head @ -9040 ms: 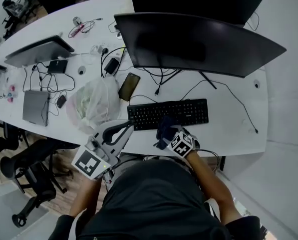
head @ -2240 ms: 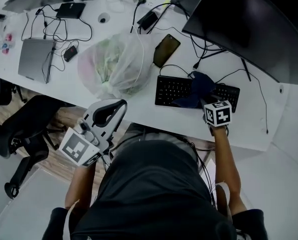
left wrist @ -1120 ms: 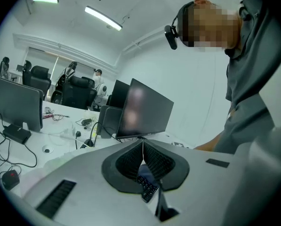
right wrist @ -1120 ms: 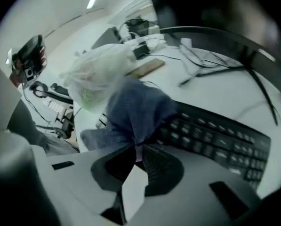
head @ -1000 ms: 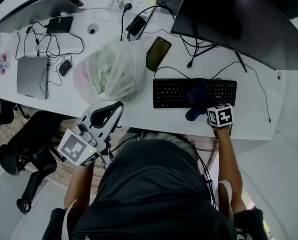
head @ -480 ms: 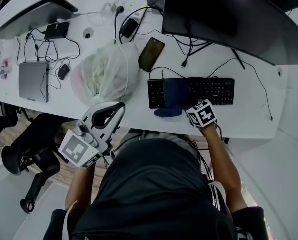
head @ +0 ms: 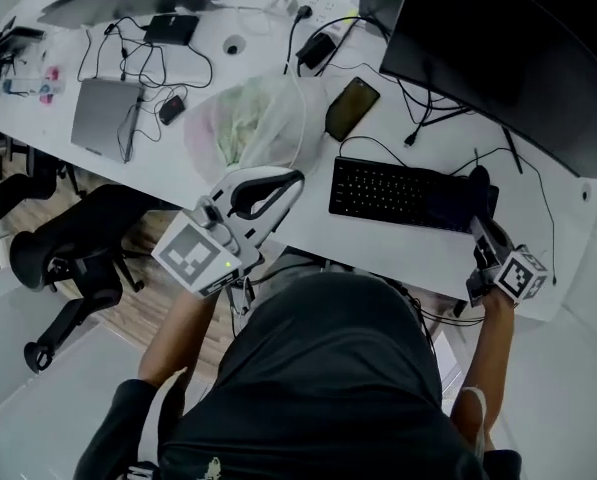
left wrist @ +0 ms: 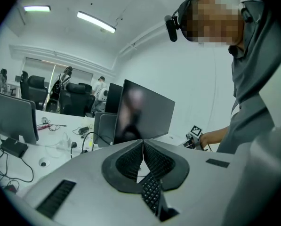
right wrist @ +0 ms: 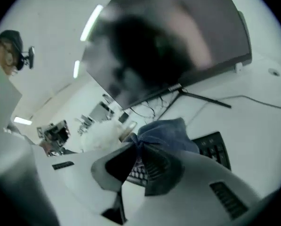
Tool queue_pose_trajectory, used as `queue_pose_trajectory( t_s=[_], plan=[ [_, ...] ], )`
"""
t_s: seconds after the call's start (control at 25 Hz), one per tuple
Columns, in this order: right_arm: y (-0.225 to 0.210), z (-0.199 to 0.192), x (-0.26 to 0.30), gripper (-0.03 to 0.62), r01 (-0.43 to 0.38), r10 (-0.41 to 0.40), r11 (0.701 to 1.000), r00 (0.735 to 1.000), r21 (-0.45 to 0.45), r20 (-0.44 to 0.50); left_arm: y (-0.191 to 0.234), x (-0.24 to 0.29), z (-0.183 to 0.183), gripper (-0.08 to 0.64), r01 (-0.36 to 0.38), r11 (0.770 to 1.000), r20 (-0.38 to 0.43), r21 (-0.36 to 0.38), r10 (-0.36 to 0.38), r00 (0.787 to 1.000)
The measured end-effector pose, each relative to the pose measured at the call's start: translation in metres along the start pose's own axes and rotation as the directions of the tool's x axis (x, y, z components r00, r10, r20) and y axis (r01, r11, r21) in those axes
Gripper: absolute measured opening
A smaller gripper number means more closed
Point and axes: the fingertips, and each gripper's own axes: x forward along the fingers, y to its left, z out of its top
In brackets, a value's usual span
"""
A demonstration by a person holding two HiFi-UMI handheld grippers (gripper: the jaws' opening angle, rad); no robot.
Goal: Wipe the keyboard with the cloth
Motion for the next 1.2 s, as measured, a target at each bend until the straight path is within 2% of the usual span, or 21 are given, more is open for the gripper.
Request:
queue_pose_trajectory(
  t_s=[0.04,0.12,0.16,0.2,0.24,0.36,0.72,1.2],
  plan=[
    [0.023,0.021,-0.004,0.043,-0.074,0.077,0.996,0.993,-0.042,0.087,0.002,0.0,0.002,0.005,-0.011,1.0,0.007,0.011,0.011,1.0],
    [0.067,0.059,-0.019,0.044,-0.194,0.232,0.965,0.945,-0.176,0.232,0.004,-0.001,0.008,0.005,-0.038,0.999,0.027,0.027,0.037,0.999],
    [0.087,0.074,-0.027,0.044,-0.226,0.29,0.943,0.917,-0.244,0.273,0.005,-0.002,0.01,0.005,-0.052,0.998,0.037,0.032,0.051,0.998],
    [0.102,0.085,-0.034,0.044,-0.236,0.325,0.923,0.901,-0.306,0.288,0.006,-0.003,0.011,0.005,-0.067,0.997,0.046,0.035,0.066,0.997],
    [0.114,0.092,-0.039,0.044,-0.226,0.338,0.904,0.898,-0.363,0.282,0.006,-0.004,0.012,0.005,-0.082,0.996,0.054,0.036,0.08,0.995],
    [0.132,0.103,-0.049,0.041,-0.18,0.326,0.859,0.914,-0.479,0.241,0.002,-0.01,0.011,0.005,-0.119,0.993,0.066,0.027,0.117,0.991],
    [0.136,0.104,-0.066,0.04,-0.194,0.354,0.811,0.914,-0.552,0.199,-0.013,-0.015,-0.017,0.005,-0.201,0.979,0.059,-0.024,0.202,0.978],
    [0.1,0.096,-0.09,0.038,-0.188,0.342,0.831,0.915,-0.524,0.213,-0.049,0.014,-0.016,0.005,-0.183,0.983,0.034,0.013,0.182,0.983]
  ],
)
